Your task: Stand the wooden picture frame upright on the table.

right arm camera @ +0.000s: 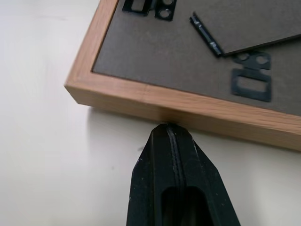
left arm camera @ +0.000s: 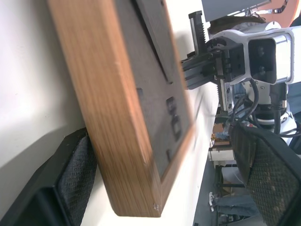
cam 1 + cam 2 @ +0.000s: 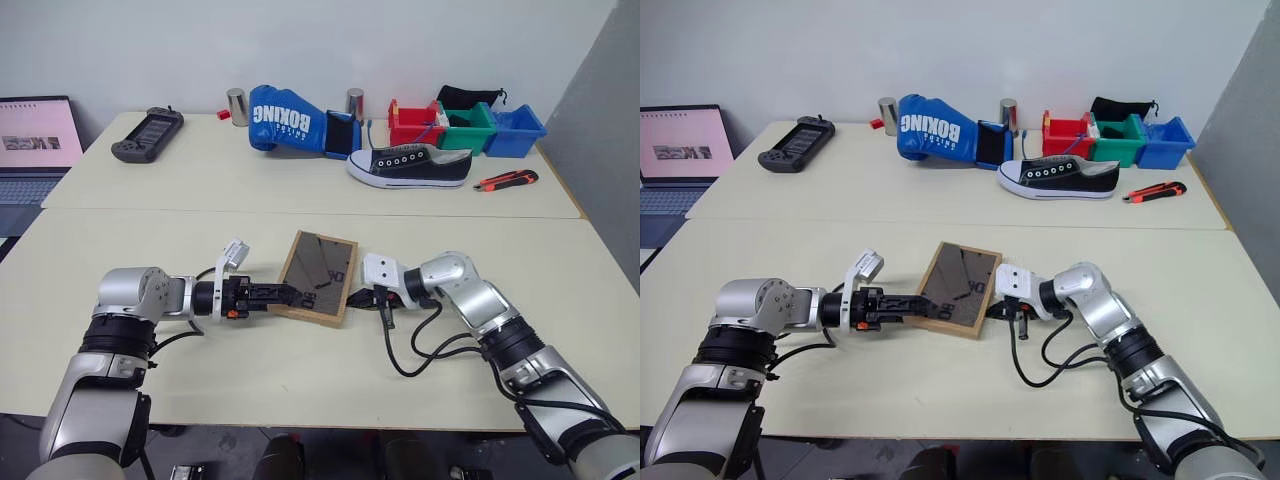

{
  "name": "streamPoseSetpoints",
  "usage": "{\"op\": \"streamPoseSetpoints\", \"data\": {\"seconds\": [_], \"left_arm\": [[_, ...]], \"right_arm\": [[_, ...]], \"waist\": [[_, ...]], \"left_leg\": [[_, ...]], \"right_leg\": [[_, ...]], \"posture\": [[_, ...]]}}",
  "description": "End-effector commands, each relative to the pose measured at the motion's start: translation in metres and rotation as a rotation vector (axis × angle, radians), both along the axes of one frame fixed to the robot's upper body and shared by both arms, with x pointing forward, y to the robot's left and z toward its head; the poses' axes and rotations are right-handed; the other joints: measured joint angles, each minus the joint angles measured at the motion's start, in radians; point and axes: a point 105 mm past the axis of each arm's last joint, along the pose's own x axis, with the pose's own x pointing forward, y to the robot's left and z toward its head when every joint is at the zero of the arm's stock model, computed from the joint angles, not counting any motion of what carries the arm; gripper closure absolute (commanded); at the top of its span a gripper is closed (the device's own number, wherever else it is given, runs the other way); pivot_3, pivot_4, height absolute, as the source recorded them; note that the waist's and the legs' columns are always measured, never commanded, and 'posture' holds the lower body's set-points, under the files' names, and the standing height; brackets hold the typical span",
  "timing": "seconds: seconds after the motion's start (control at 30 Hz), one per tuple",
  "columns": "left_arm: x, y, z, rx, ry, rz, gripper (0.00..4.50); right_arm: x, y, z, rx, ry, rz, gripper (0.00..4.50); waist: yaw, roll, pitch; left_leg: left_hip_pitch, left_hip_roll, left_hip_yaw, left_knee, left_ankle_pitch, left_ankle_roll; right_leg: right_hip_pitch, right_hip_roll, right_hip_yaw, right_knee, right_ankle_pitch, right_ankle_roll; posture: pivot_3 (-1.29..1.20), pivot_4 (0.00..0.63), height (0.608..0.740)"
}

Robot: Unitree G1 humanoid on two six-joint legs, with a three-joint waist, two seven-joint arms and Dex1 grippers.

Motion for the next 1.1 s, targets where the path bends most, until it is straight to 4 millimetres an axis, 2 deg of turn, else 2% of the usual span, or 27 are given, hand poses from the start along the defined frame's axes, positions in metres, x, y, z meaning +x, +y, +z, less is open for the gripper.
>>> {"op": "streamPoseSetpoints", "data": {"seconds": [0.03, 0.1, 0.2, 0.27, 0.37, 0.5, 0.6, 0.7, 0.8, 0.93, 1.1], "left_arm": [[-0.014, 0.028, -0.023, 0.158, 0.055, 0.004, 0.01], [-0.018, 0.035, -0.021, 0.178, 0.048, -0.010, 0.01], [-0.017, 0.035, -0.020, 0.190, 0.030, -0.036, 0.01], [-0.017, 0.027, -0.017, 0.178, 0.024, -0.066, 0.01], [-0.019, 0.003, -0.009, 0.129, 0.014, -0.131, 0.01], [-0.026, -0.011, -0.004, 0.104, 0.014, -0.190, 0.01], [-0.025, 0.000, -0.003, 0.134, 0.016, -0.168, 0.01], [-0.015, 0.019, -0.004, 0.175, 0.019, -0.107, 0.01], [-0.002, 0.027, -0.005, 0.189, 0.013, -0.059, 0.01], [0.015, 0.026, -0.011, 0.197, 0.002, -0.015, 0.01], [0.020, 0.006, -0.023, 0.191, -0.001, -0.077, 0.01]], "right_arm": [[0.004, -0.021, 0.001, -0.041, -0.022, -0.027, 4.50], [0.007, -0.027, 0.002, -0.046, -0.025, -0.039, 4.50], [0.009, -0.032, 0.003, -0.051, -0.026, -0.045, 4.50], [0.012, -0.033, 0.004, -0.054, -0.032, -0.052, 4.50], [0.018, -0.037, 0.006, -0.060, -0.046, -0.065, 4.50], [0.024, -0.046, 0.008, -0.076, -0.058, -0.081, 4.50], [0.026, -0.051, 0.010, -0.081, -0.062, -0.088, 4.50], [0.026, -0.052, 0.010, -0.084, -0.063, -0.089, 4.50], [0.026, -0.051, 0.011, -0.081, -0.063, -0.086, 4.50], [0.026, -0.045, 0.011, -0.071, -0.062, -0.082, 4.50], [0.028, -0.035, 0.008, -0.068, -0.086, -0.073, 4.50]], "waist": [[-0.003, 0.000, 0.000], [-0.009, 0.000, 0.000], [-0.011, 0.000, 0.000], [-0.011, 0.000, 0.000], [-0.008, 0.000, 0.000], [-0.002, 0.000, 0.000], [-0.001, 0.000, 0.000], [-0.003, 0.000, 0.000], [-0.004, 0.000, 0.000], [-0.003, 0.000, 0.000], [-0.001, 0.004, -0.003]], "left_leg": [[0.000, 0.000, 0.000, 0.000, 0.000, 0.000], [0.000, 0.001, 0.000, 0.000, 0.000, 0.000], [0.003, 0.001, 0.001, -0.003, 0.000, 0.000], [0.003, 0.002, 0.001, -0.003, 0.000, 0.000], [0.002, 0.002, 0.001, -0.002, 0.000, 0.000], [0.002, 0.001, 0.001, -0.002, 0.000, 0.000], [0.000, 0.001, 0.001, -0.001, 0.000, 0.000], [0.001, 0.001, 0.001, -0.001, 0.000, 0.000], [0.001, 0.001, 0.001, -0.001, 0.000, 0.000], [0.001, 0.001, 0.000, -0.001, 0.000, 0.000], [0.006, 0.001, 0.000, -0.001, 0.000, 0.000]], "right_leg": [[0.000, 0.000, 0.000, 0.000, 0.000, 0.000], [0.000, 0.000, 0.000, 0.000, 0.000, 0.000], [0.000, 0.001, 0.001, 0.000, 0.000, 0.000], [0.000, 0.002, 0.001, 0.000, 0.000, 0.000], [0.000, 0.002, 0.001, 0.000, 0.000, 0.000], [0.001, 0.001, 0.001, -0.001, 0.000, 0.000], [0.001, 0.001, 0.000, -0.001, 0.000, 0.000], [0.001, 0.001, 0.000, -0.001, 0.000, 0.000], [0.000, 0.001, 0.000, -0.001, 0.000, 0.000], [0.001, 0.001, 0.000, 0.000, 0.000, 0.000], [0.006, 0.001, 0.000, -0.001, 0.000, 0.000]], "posture": [[0.00, 0.150, 0.740], [0.00, 0.150, 0.740], [0.00, 0.150, 0.740], [0.00, 0.150, 0.740], [0.00, 0.150, 0.740], [0.00, 0.150, 0.740], [0.00, 0.150, 0.740], [0.00, 0.150, 0.740], [0.00, 0.150, 0.740], [0.00, 0.150, 0.740], [0.00, 0.150, 0.740]]}}
